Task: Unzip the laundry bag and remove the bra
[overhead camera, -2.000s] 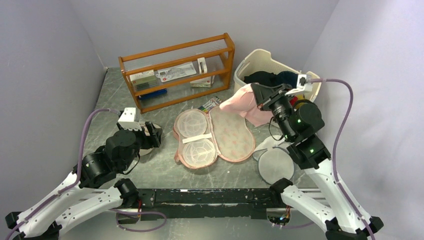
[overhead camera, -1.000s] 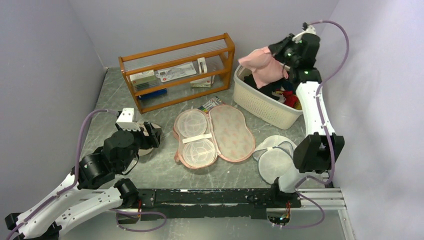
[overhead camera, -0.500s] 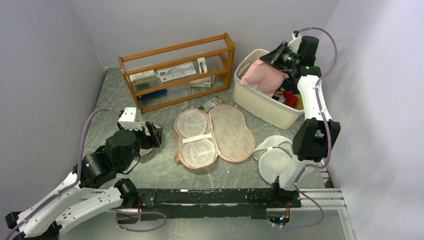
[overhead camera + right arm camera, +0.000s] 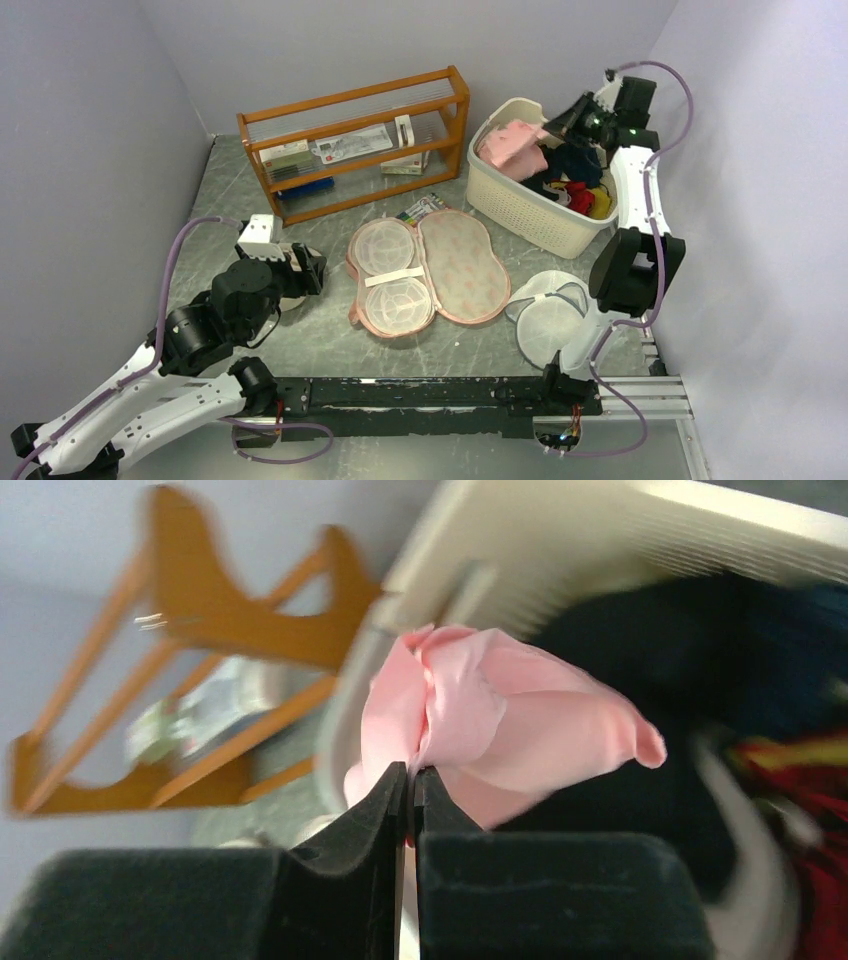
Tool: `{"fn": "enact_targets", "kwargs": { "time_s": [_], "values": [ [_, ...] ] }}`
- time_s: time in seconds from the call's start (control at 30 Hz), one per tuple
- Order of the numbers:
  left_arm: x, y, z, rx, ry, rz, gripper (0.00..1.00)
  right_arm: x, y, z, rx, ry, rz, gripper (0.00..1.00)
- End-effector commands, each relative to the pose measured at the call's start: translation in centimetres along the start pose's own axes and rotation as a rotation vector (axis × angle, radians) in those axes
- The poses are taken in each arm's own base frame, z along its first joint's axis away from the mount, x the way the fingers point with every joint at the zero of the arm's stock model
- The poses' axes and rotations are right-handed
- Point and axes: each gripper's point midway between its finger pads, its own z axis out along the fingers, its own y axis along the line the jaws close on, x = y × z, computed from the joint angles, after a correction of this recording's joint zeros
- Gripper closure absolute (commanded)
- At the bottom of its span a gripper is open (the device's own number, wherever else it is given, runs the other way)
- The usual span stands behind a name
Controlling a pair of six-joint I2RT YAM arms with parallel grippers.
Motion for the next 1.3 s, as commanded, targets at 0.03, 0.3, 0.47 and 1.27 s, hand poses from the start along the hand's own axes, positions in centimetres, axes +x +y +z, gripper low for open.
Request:
{"fn": "enact_targets", "kwargs": {
  "time_s": [0.03,0.3,0.47,1.27],
  "values": [
    [0.1,-0.8,0.6,0.025,0.005,0.015,0.17,1.2,-9.7,-3.4,0.47,0.048,-0.072,1.0],
    [0.2,-0.9,0.8,0.026,0.01,0.019,0.17,-1.3,-15.2,-8.4,0.915,0.012,-0.173,1.0],
    [0.4,-0.9,0.9,0.026,0.017,0.024,0.17,-2.0,-16.4,-11.0,1.095,-0.027,-0.203,1.0],
    [0.2,-1.0,0.7,0.04,0.01,0.016,0.18,3.2,-12.4,-8.2,0.857,0.017,-0.235,0.79]
  ]
}}
